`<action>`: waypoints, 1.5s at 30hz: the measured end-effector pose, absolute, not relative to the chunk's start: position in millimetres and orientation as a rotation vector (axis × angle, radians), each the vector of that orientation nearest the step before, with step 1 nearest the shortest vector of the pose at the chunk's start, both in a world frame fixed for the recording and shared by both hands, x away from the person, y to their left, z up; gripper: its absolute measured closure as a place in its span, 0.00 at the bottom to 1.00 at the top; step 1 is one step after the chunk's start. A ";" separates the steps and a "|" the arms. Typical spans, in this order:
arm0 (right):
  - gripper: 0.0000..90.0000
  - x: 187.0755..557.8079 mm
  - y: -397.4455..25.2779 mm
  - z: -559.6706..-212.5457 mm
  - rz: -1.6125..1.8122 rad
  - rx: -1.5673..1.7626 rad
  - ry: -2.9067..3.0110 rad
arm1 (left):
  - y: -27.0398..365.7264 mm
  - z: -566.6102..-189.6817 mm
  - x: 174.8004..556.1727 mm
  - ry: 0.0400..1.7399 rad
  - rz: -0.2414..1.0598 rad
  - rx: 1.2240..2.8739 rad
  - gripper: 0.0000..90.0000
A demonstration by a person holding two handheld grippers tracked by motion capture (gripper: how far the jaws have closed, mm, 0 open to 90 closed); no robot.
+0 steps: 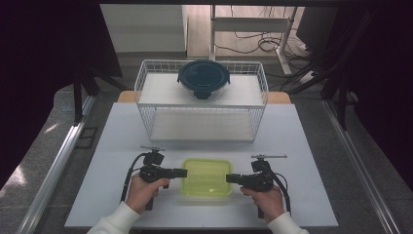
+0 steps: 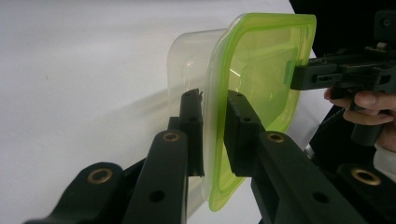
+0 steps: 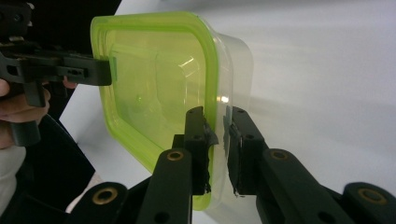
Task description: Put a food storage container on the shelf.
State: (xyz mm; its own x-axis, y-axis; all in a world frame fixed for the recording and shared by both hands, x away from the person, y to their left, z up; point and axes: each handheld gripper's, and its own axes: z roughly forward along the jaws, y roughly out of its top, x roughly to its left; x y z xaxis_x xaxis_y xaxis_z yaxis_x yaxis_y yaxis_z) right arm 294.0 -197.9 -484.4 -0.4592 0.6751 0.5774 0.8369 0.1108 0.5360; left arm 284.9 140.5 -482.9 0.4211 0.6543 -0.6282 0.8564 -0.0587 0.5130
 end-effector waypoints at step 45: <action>0.87 297.5 -192.9 -363.1 -1.631 -1.302 -2.415 | 153.1 -361.7 288.7 1.089 -0.086 1.723 0.88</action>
